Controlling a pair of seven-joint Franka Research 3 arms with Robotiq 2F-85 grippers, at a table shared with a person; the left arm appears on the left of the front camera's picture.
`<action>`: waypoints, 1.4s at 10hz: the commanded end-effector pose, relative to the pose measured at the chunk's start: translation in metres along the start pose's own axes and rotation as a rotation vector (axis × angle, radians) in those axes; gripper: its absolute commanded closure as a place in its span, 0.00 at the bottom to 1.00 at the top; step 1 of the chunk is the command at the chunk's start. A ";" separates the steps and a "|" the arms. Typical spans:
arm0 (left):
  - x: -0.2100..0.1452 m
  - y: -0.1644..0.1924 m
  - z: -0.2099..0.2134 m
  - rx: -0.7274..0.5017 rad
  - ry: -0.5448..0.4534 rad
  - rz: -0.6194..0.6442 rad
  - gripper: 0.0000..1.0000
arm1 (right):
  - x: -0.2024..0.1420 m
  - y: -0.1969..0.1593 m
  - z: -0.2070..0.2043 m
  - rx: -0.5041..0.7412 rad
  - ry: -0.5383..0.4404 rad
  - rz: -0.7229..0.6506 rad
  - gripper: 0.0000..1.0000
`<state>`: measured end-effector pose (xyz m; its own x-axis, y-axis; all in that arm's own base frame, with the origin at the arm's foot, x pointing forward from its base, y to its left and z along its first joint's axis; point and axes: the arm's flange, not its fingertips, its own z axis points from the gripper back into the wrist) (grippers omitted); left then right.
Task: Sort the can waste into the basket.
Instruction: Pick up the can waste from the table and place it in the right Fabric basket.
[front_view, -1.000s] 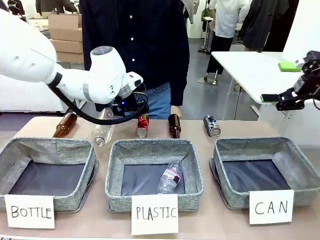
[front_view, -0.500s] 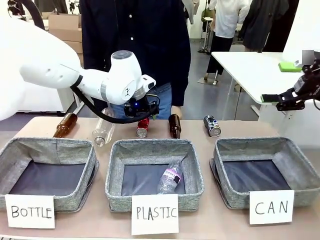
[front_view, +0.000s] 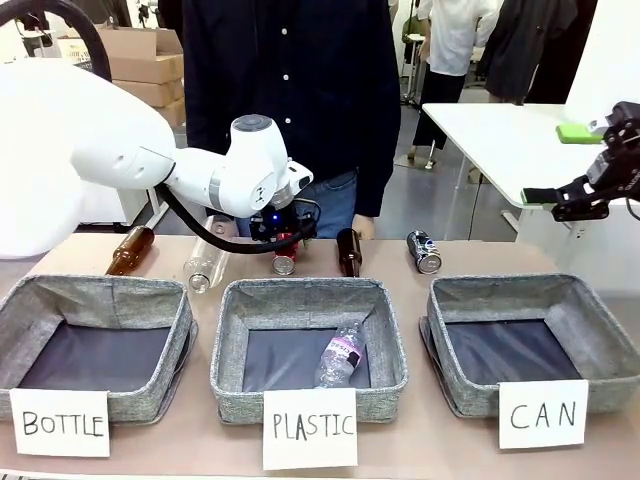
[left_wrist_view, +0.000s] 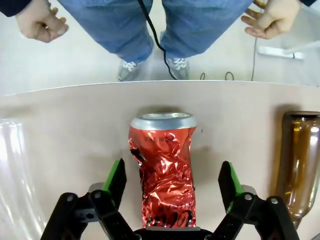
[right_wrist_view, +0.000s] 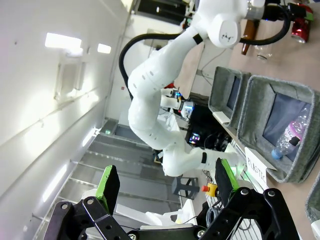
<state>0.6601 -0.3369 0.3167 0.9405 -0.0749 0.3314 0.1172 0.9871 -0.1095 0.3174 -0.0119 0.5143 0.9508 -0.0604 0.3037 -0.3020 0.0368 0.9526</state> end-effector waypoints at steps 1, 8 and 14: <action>0.005 0.001 0.001 0.043 -0.013 0.004 0.60 | 0.004 0.001 -0.001 0.020 -0.007 0.029 0.00; -0.001 0.008 0.006 0.053 -0.028 0.004 1.00 | 0.004 0.001 -0.001 0.020 -0.007 0.029 0.00; -0.087 0.054 0.236 -0.408 0.178 -0.082 1.00 | 0.004 0.001 -0.001 0.020 -0.007 0.029 0.00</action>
<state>0.5662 -0.3108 0.4696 0.9380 -0.1330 0.3202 0.2409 0.9141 -0.3263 0.3175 -0.0122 0.5147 0.9505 -0.0609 0.3045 -0.3027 0.0373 0.9523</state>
